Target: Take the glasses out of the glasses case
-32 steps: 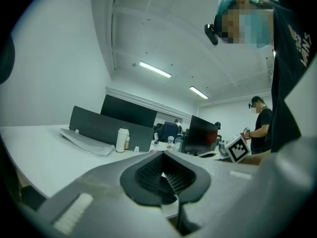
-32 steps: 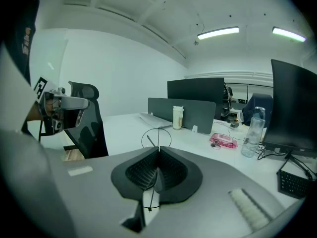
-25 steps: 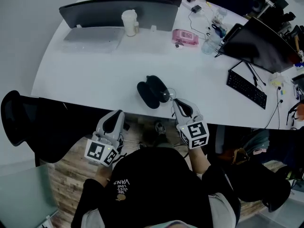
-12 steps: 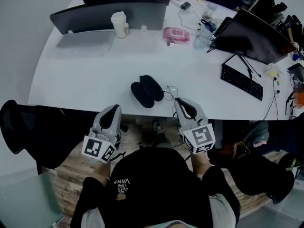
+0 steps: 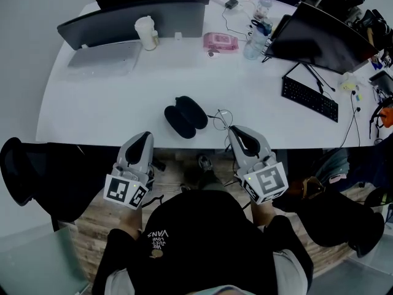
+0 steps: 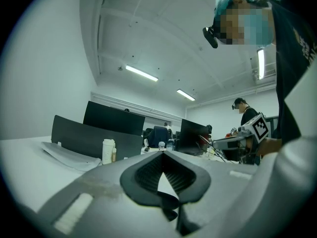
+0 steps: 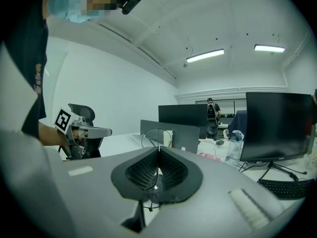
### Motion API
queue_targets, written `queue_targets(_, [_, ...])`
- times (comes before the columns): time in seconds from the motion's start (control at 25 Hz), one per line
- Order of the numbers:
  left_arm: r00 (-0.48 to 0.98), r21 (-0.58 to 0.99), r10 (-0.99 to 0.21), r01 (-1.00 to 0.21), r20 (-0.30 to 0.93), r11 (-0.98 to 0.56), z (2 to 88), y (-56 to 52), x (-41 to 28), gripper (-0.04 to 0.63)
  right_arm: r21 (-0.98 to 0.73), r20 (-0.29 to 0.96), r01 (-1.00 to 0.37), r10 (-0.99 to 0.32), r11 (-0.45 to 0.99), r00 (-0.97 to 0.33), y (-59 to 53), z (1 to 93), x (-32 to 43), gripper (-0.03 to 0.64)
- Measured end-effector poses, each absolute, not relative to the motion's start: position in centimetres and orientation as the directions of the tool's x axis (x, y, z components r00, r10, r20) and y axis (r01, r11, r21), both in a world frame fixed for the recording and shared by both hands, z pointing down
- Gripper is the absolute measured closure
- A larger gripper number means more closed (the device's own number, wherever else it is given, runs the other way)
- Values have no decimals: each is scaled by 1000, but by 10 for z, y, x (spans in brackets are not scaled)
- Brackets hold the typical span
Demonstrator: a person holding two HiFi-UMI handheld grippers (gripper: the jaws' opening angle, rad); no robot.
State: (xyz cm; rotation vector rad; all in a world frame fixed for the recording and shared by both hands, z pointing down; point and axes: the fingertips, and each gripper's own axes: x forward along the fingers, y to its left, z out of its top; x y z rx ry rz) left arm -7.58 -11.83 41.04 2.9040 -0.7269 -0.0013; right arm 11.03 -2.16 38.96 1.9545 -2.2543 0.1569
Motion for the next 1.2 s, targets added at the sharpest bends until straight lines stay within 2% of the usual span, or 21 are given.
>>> queue_targets(1.2, [892,151,-451,-448,16,-881,406,-127,-57,594,16,209,-989,-968,147,-140,-16,385,106,612])
